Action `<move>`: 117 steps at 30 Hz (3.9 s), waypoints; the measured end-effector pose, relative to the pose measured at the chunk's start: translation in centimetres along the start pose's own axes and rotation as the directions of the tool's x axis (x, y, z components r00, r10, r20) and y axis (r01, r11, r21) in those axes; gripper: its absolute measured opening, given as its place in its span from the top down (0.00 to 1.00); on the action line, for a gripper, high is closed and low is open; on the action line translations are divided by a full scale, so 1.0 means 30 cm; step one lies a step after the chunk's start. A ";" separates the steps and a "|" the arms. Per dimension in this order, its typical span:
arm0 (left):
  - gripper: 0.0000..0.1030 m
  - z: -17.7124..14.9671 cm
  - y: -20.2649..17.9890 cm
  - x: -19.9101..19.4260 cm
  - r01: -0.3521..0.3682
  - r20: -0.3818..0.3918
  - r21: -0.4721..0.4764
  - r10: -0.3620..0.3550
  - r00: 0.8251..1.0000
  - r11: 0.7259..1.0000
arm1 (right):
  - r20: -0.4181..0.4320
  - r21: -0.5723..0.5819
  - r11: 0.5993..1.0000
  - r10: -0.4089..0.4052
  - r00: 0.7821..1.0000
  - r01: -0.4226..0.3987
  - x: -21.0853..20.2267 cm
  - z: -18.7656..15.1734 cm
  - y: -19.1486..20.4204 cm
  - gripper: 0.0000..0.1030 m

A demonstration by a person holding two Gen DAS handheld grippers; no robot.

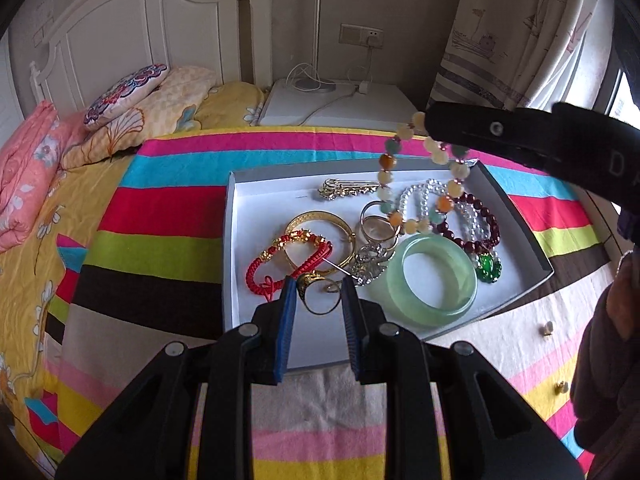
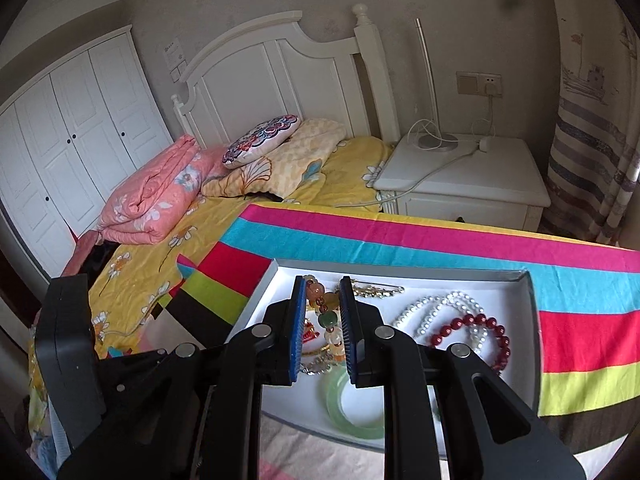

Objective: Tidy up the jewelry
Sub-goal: 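Lower the gold ring and bead bracelet into the white box and open both tools, then withdraw both tools toward the pearl earrings on the cover, then grasp a pearl earring with the right tool, then grasp the other pearl earring with the left tool while the right tool holds its earring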

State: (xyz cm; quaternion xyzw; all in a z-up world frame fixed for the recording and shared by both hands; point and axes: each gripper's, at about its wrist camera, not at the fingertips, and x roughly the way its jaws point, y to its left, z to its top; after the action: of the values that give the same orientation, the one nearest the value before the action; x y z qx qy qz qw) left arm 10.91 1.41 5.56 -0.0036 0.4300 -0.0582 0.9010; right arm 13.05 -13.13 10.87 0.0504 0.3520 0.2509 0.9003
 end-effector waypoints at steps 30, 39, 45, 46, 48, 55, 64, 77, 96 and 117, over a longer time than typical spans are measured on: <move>0.03 -0.215 -0.076 -0.214 0.008 0.187 -0.011 -0.005 0.982 1.000 | 0.038 -0.001 1.000 0.020 0.999 -0.020 -0.342 -0.211 -0.173 0.37; 0.03 -0.392 -0.302 -0.192 0.114 0.064 0.120 -0.122 0.991 0.986 | 0.011 0.063 0.987 -0.148 0.989 0.147 -0.551 -0.551 -0.310 0.31; 0.03 -0.450 -0.344 -0.114 0.117 -0.037 0.162 -0.112 0.993 0.980 | -0.041 -0.009 0.981 -0.196 0.980 0.196 -0.563 -0.666 -0.275 0.31; 0.03 -0.447 -0.331 -0.110 0.124 -0.038 0.142 -0.119 0.992 0.982 | -0.047 -0.035 0.979 -0.202 0.978 0.201 -0.555 -0.672 -0.261 0.32; 0.03 -0.442 -0.298 -0.106 0.162 -0.038 0.091 -0.159 0.987 0.983 | -0.057 -0.079 0.976 -0.208 0.976 0.203 -0.540 -0.683 -0.236 0.32; 0.02 -0.434 -0.274 -0.113 0.194 -0.025 0.066 -0.193 0.981 0.979 | -0.137 -0.171 0.969 -0.201 0.970 0.177 -0.448 -0.665 -0.208 0.59; 0.02 -0.434 -0.273 -0.114 0.202 -0.023 0.064 -0.201 0.979 0.977 | -0.178 -0.203 0.965 -0.204 0.963 0.167 -0.398 -0.647 -0.224 0.67; 0.02 -0.435 -0.284 -0.109 0.175 -0.034 0.086 -0.173 0.984 0.981 | -0.161 -0.244 0.953 -0.220 0.962 0.177 -0.386 -0.662 -0.210 0.86; 0.42 -0.264 -0.687 0.031 0.145 -0.052 0.298 -0.135 0.989 0.944 | 0.017 0.018 0.967 -0.254 0.967 0.253 -0.646 -0.708 -0.399 0.86; 0.86 -0.278 -0.772 0.051 0.209 -0.035 0.335 -0.209 0.977 0.919 | 0.046 0.017 0.974 -0.226 0.973 0.225 -0.661 -0.710 -0.392 0.86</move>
State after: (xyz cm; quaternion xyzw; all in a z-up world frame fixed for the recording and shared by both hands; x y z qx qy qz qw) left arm 3.05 -21.39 0.41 0.1045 0.4099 -0.2267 0.8773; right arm -8.51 -34.86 3.88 0.0213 0.3355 0.1438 0.9308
